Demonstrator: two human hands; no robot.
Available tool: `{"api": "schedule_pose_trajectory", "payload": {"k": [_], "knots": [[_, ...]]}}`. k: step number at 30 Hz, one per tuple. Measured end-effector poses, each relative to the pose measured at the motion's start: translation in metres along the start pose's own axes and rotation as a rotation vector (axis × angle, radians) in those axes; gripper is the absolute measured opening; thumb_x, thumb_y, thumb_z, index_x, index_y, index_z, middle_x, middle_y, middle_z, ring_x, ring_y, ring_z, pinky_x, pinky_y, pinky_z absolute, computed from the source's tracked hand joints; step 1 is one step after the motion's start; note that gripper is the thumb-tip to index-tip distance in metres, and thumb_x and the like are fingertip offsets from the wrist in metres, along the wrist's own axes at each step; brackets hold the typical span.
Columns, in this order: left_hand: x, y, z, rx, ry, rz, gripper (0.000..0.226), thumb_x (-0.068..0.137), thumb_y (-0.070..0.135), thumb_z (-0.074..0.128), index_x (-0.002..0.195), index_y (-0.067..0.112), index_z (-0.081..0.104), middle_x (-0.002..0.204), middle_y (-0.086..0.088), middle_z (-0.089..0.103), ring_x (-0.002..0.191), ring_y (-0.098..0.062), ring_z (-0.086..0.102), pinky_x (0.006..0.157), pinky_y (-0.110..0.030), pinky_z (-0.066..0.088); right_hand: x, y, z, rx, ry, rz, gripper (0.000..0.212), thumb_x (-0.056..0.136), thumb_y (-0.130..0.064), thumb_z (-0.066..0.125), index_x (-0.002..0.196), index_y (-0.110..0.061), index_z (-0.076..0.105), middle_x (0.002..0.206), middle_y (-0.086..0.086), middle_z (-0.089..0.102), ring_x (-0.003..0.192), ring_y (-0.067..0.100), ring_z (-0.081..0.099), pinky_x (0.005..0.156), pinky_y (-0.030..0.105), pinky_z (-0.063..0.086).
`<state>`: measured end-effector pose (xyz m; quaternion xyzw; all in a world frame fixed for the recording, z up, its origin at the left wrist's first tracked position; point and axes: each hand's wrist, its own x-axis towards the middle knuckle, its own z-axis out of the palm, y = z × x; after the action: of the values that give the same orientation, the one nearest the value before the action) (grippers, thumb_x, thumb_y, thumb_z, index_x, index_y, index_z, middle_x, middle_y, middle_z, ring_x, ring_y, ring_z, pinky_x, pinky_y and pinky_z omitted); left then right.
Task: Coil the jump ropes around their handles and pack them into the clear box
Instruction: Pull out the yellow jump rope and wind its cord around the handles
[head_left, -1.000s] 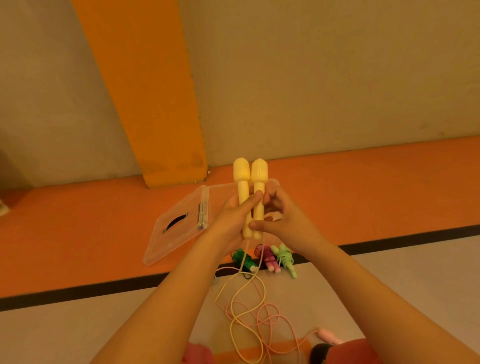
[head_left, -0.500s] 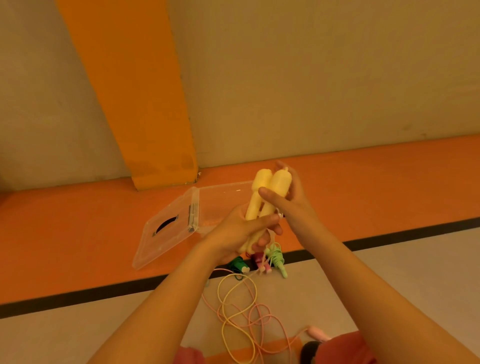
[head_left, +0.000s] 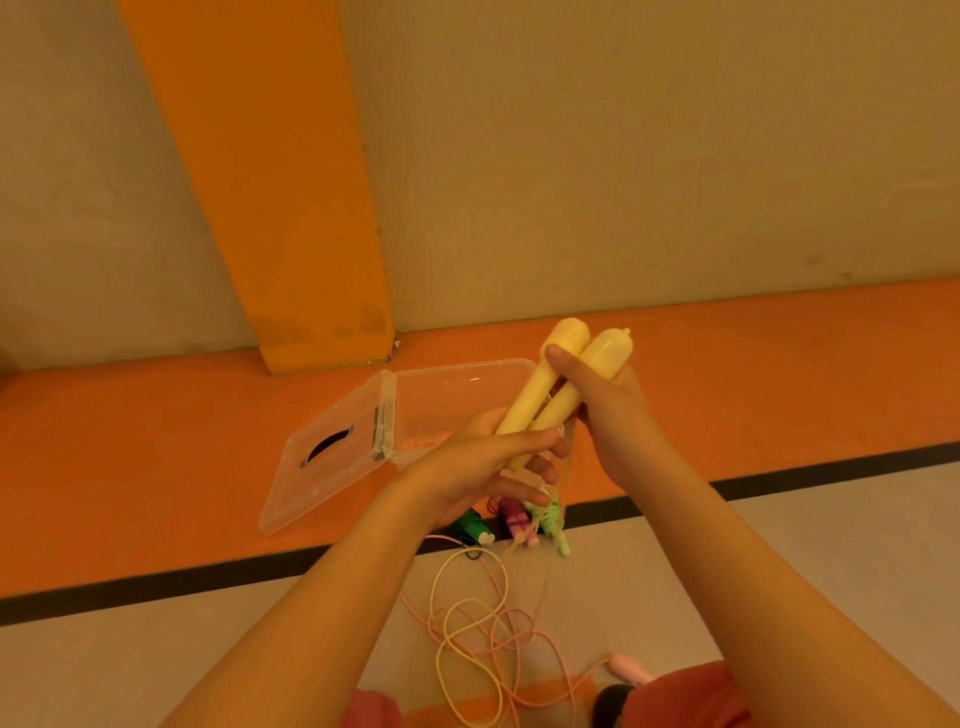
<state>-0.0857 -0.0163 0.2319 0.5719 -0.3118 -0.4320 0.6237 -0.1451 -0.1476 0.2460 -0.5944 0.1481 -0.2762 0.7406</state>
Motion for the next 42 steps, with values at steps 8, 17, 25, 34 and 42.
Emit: {"api": "schedule_pose_trajectory", "payload": {"k": [8, 17, 25, 34, 42], "knots": [[0.007, -0.007, 0.007, 0.068, 0.082, 0.065, 0.014, 0.095, 0.022, 0.055, 0.102, 0.009, 0.055, 0.061, 0.002, 0.048, 0.041, -0.009, 0.037, 0.043, -0.019, 0.034, 0.006, 0.007, 0.003, -0.045, -0.022, 0.047, 0.018, 0.087, -0.025, 0.064, 0.097, -0.013, 0.055, 0.072, 0.0, 0.058, 0.065, 0.014, 0.058, 0.056, 0.028, 0.046], [0.02, 0.002, -0.016, -0.141, 0.59, 0.234, 0.01, 0.096, 0.019, 0.056, 0.098, 0.009, 0.055, 0.068, -0.001, 0.055, 0.042, -0.009, 0.04, 0.043, -0.021, 0.035, -0.005, 0.027, 0.012, -0.493, -0.291, 0.055, 0.039, 0.102, -0.035, 0.029, 0.096, -0.014, 0.061, 0.06, 0.001, 0.054, 0.046, 0.011, 0.045, 0.05, 0.024, 0.04], [0.008, 0.002, -0.02, -0.199, 0.486, 0.234, 0.008, 0.098, 0.02, 0.051, 0.096, 0.014, 0.056, 0.091, -0.019, 0.067, 0.04, -0.009, 0.037, 0.041, -0.021, 0.03, -0.015, 0.03, 0.019, -0.54, -0.387, 0.179, 0.043, 0.102, -0.031, 0.033, 0.073, -0.01, 0.057, 0.051, 0.001, 0.049, 0.04, 0.013, 0.041, 0.044, 0.023, 0.036], [-0.002, 0.003, -0.053, -0.124, 0.609, 0.229, 0.026, 0.099, 0.015, 0.049, 0.123, 0.017, 0.041, 0.08, -0.002, 0.06, 0.038, -0.008, 0.037, 0.038, -0.02, 0.031, -0.008, 0.034, -0.007, -0.959, -0.263, -0.099, 0.018, 0.086, -0.027, 0.063, 0.071, -0.018, 0.058, 0.056, -0.004, 0.05, 0.052, 0.012, 0.045, 0.054, 0.03, 0.035], [-0.013, -0.011, -0.038, 0.485, 0.345, 0.057, 0.032, 0.098, 0.008, 0.046, 0.125, 0.024, 0.041, 0.084, -0.009, 0.054, 0.047, -0.011, 0.037, 0.041, -0.021, 0.031, -0.013, 0.002, -0.006, -1.012, -0.371, -0.511, 0.006, 0.087, -0.024, 0.064, 0.089, -0.019, 0.067, 0.071, -0.01, 0.055, 0.065, 0.009, 0.051, 0.059, 0.03, 0.039]]}}
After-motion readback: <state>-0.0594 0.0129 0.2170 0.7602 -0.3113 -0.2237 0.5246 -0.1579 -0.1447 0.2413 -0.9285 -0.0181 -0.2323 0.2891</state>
